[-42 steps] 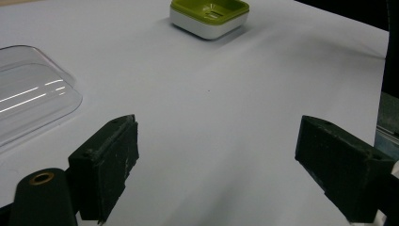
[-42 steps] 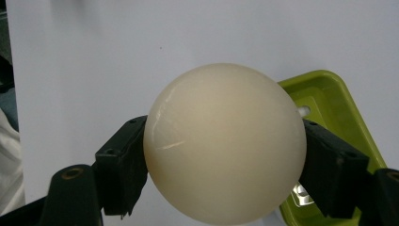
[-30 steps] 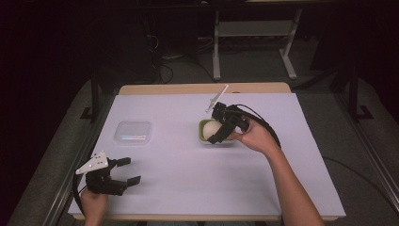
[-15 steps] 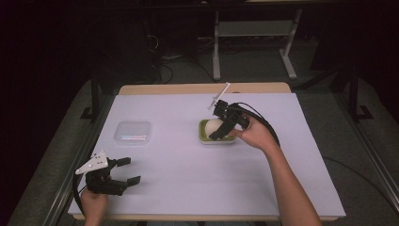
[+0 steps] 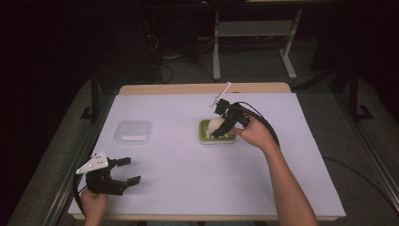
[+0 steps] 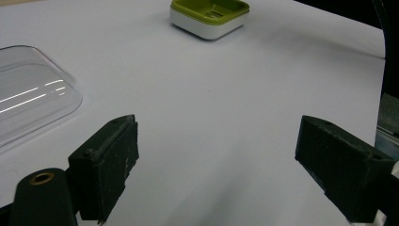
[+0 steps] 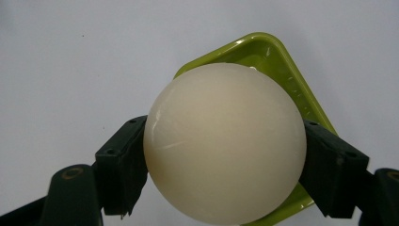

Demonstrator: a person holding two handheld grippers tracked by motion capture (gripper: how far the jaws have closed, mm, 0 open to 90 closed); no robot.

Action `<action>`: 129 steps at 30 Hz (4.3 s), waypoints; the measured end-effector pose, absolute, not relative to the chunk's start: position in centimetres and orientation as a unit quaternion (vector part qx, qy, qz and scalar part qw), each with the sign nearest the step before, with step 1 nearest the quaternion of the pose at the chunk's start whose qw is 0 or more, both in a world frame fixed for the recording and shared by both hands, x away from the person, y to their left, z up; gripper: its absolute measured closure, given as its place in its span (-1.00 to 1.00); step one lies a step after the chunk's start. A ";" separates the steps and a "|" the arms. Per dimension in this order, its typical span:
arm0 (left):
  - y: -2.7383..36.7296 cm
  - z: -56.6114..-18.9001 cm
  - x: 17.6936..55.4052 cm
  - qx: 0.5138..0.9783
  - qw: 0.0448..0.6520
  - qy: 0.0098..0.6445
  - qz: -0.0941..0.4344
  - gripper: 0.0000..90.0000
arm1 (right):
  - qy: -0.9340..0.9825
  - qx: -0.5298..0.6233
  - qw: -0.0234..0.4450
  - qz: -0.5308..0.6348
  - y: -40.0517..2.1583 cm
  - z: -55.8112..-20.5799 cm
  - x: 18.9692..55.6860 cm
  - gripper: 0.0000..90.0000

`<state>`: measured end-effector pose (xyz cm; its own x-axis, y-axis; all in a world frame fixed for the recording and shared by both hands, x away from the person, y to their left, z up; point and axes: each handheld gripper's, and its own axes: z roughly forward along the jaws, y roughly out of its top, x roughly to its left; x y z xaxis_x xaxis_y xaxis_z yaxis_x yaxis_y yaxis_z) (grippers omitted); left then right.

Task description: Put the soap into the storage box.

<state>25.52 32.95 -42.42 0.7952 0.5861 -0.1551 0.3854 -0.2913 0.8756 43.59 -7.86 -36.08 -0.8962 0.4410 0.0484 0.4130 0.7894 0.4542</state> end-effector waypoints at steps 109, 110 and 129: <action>32.9 -42.5 25.5 0.797 0.511 0.308 0.097 -0.71 | 0.935 0.271 0.033 0.225 -7.2 -38.7 46.5 -0.27; 32.9 -42.5 25.5 0.798 0.511 0.306 0.098 -0.71 | 0.934 0.269 0.036 0.231 -7.3 -38.4 46.4 -0.27; 32.8 -42.4 25.5 0.797 0.511 0.306 0.100 -0.71 | 0.928 0.279 0.025 0.247 -9.3 -37.2 45.5 -0.41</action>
